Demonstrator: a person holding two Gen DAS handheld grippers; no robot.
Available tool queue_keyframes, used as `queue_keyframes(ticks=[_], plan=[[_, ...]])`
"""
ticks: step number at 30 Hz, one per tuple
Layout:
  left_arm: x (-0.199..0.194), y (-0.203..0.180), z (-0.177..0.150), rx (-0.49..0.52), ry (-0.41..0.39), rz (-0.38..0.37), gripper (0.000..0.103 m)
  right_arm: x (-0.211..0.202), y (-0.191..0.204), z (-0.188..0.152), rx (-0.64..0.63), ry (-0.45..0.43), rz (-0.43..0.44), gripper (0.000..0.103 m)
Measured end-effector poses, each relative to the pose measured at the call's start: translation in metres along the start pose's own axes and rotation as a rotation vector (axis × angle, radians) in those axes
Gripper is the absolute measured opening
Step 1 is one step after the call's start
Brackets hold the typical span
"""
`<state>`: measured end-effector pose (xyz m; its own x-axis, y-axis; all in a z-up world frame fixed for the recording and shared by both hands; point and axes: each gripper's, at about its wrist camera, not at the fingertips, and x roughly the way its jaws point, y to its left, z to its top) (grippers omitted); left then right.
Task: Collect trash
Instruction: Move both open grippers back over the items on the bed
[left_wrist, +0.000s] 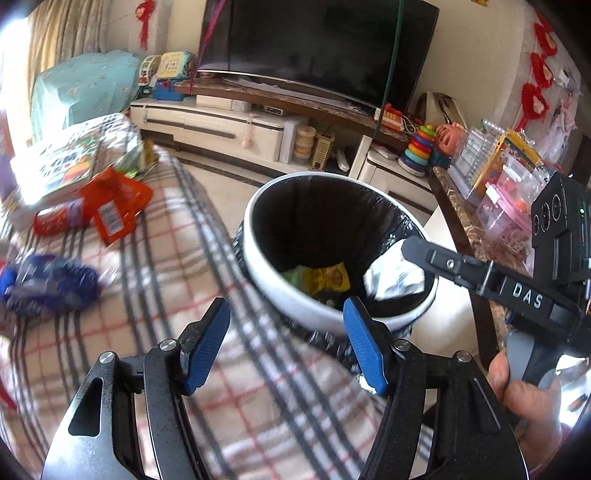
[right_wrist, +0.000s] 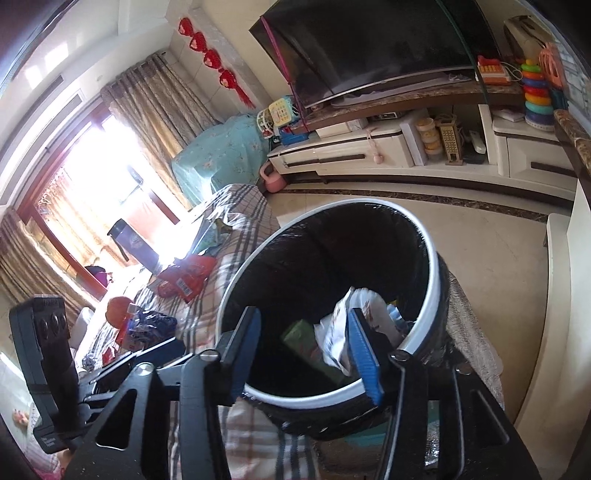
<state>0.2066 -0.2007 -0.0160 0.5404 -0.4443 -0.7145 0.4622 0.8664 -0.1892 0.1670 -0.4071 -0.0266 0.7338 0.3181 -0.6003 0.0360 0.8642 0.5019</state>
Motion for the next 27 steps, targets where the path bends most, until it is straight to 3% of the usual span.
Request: queue_keyframes(ticks=[5, 15, 27], plan=[[-0.019, 0.019, -0.021, -0.048, 0.000, 0.008, 0.068, -0.003, 0.013, -0.008, -0.021, -0.007, 0.003, 0.072], [-0.056, 0.060, -0.054, -0.125, -0.021, 0.059, 0.068, -0.006, 0.031, -0.023, -0.021, -0.015, 0.000, 0.074], [-0.100, 0.120, -0.099, -0.231, -0.040, 0.152, 0.068, 0.017, 0.098, -0.067, -0.105, 0.049, 0.056, 0.086]])
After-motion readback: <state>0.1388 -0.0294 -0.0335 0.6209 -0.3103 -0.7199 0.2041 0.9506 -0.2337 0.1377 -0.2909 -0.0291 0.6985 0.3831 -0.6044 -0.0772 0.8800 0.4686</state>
